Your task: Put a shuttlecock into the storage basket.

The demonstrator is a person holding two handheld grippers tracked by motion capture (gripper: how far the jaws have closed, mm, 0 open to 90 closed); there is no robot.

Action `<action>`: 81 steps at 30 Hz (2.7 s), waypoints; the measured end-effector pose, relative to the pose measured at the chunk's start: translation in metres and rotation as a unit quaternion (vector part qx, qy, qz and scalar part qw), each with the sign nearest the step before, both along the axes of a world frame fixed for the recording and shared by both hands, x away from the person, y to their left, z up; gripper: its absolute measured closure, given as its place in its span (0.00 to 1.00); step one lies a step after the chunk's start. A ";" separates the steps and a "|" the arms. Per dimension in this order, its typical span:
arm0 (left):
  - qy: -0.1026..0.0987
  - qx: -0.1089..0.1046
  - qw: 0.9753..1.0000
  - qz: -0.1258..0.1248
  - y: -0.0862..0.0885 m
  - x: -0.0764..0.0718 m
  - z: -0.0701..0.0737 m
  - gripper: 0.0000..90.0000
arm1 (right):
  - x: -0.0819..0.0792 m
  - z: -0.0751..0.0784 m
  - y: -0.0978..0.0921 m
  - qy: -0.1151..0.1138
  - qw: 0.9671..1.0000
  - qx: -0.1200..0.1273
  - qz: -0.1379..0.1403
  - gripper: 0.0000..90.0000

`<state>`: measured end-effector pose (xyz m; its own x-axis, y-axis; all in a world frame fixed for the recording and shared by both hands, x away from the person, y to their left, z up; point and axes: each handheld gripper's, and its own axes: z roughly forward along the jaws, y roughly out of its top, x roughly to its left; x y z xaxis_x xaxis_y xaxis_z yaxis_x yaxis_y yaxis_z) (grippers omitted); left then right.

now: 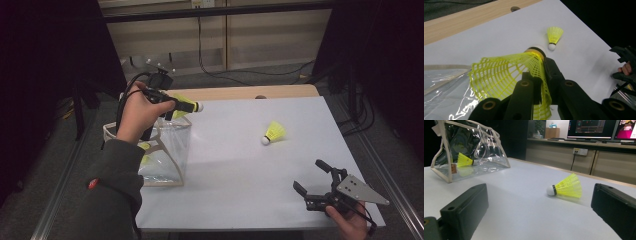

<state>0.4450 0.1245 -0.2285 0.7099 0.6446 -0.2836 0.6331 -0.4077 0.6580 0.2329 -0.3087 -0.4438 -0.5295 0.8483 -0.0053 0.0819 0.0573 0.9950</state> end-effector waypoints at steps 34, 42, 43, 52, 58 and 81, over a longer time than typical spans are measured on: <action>-0.003 0.006 0.999 0.036 0.026 0.003 0.001 0.95 | 0.000 0.000 0.000 0.000 1.000 -0.001 0.000 0.01; -0.004 0.008 0.999 0.045 0.033 0.003 0.001 0.95 | 0.000 0.000 0.000 0.000 1.000 -0.001 0.000 0.01; -0.005 0.009 0.999 0.044 0.034 0.003 0.001 0.95 | 0.000 0.000 0.000 0.000 1.000 -0.001 -0.001 0.01; -0.005 0.012 0.999 0.048 0.037 0.003 0.000 0.95 | 0.000 0.000 0.000 0.000 1.000 -0.001 -0.001 0.01; -0.006 0.012 0.999 0.050 0.040 0.004 0.000 0.95 | 0.000 0.000 0.000 0.000 1.000 -0.001 -0.001 0.01; -0.010 0.016 0.997 0.075 0.056 0.004 0.002 0.95 | 0.000 0.000 0.000 0.000 1.000 -0.001 -0.001 0.01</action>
